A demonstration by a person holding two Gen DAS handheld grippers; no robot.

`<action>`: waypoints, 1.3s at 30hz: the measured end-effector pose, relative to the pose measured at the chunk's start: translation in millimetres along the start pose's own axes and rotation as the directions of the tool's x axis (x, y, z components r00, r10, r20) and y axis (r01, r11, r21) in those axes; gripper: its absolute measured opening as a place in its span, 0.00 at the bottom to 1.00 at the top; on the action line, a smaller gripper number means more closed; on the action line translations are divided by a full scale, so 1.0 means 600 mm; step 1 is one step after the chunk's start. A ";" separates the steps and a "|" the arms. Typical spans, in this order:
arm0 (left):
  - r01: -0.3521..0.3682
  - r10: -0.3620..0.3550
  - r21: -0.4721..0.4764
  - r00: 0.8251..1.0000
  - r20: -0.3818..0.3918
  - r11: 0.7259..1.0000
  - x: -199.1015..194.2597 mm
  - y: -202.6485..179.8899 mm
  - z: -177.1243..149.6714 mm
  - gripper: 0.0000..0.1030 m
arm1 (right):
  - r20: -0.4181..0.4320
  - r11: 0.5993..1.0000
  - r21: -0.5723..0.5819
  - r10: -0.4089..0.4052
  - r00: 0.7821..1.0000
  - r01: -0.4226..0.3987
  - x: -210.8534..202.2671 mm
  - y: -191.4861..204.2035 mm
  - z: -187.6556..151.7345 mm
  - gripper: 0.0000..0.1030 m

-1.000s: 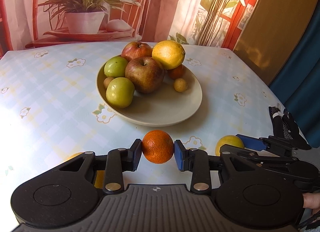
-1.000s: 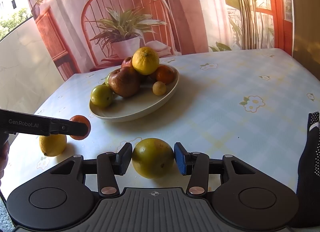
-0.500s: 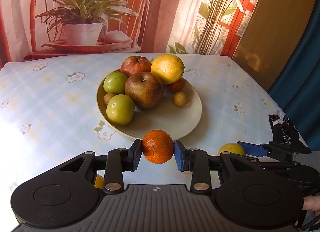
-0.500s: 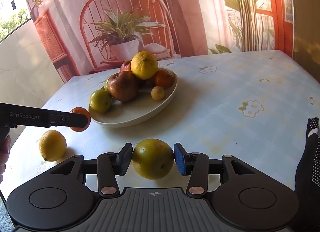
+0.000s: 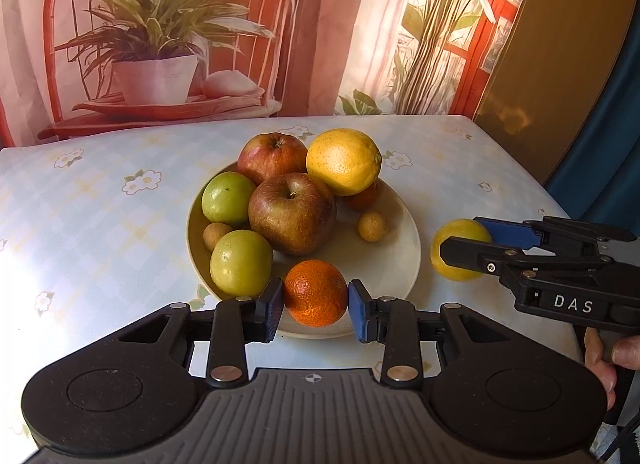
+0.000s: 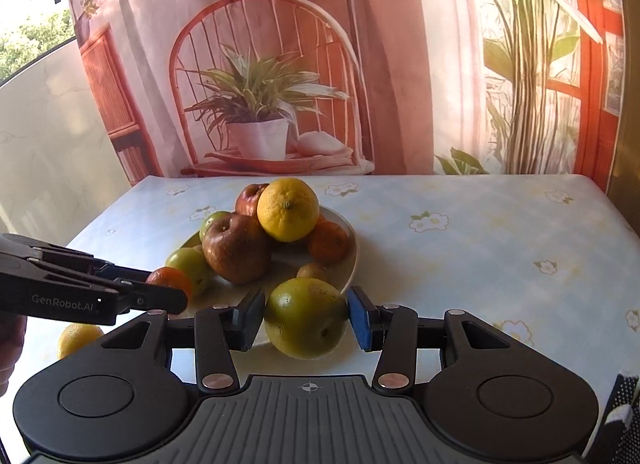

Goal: Organize fruits
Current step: 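Carry tangerine and lime over the plate and open both tools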

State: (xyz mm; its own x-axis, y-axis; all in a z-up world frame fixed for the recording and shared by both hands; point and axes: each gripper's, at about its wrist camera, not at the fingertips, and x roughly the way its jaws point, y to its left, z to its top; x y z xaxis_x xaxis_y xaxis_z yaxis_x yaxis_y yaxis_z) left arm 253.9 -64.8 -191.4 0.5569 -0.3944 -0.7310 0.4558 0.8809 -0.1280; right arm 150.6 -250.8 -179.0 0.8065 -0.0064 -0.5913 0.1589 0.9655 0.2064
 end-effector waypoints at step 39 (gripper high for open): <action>-0.026 0.025 -0.030 0.998 -0.057 0.999 0.023 0.021 -0.005 0.36 | -0.063 0.998 -0.024 -0.056 0.996 0.055 0.086 0.013 0.013 0.47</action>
State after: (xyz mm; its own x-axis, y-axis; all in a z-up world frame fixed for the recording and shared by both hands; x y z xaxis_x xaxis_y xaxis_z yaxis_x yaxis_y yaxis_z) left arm 265.4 -58.3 -205.2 0.5277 -0.3572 -0.7707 0.4201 0.8983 -0.1287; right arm 197.9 -245.3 -201.8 0.7586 -0.0442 -0.6500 0.1891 0.9697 0.1548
